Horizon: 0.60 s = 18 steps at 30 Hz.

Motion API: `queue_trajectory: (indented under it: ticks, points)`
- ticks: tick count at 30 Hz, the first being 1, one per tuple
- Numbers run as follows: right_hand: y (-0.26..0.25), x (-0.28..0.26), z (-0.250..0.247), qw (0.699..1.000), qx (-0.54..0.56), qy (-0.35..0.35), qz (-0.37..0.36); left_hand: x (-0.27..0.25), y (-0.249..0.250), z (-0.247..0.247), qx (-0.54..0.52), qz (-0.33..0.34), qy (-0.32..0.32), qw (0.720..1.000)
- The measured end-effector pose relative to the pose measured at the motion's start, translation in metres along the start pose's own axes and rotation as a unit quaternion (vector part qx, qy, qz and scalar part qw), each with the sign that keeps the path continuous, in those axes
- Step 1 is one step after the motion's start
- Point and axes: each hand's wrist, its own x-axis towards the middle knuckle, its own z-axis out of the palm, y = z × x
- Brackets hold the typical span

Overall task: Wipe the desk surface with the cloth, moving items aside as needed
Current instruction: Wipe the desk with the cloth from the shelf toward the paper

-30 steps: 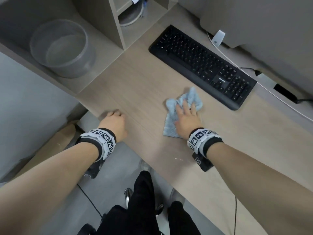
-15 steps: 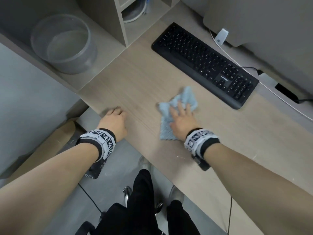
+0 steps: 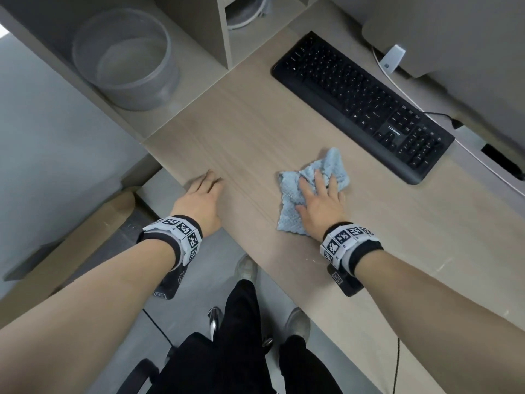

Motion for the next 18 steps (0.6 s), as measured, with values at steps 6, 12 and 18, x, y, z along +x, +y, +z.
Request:
queue_trajectory:
  ticks: [6, 12, 18]
  points:
    - [-0.105, 0.007, 0.022, 0.984, -0.089, -0.005, -0.152, 0.000, -0.017, 0.002, -0.106, -0.008, 0.061, 0.992]
    - [-0.073, -0.036, 0.054, 0.953, -0.117, -0.027, -0.277, -0.021, -0.010, 0.014, -0.068, -0.017, 0.121, 0.990]
    - [0.037, -0.076, 0.039, 0.992, -0.041, -0.019, -0.116, -0.051, 0.033, 0.033, -0.072, -0.013, 0.086, 0.994]
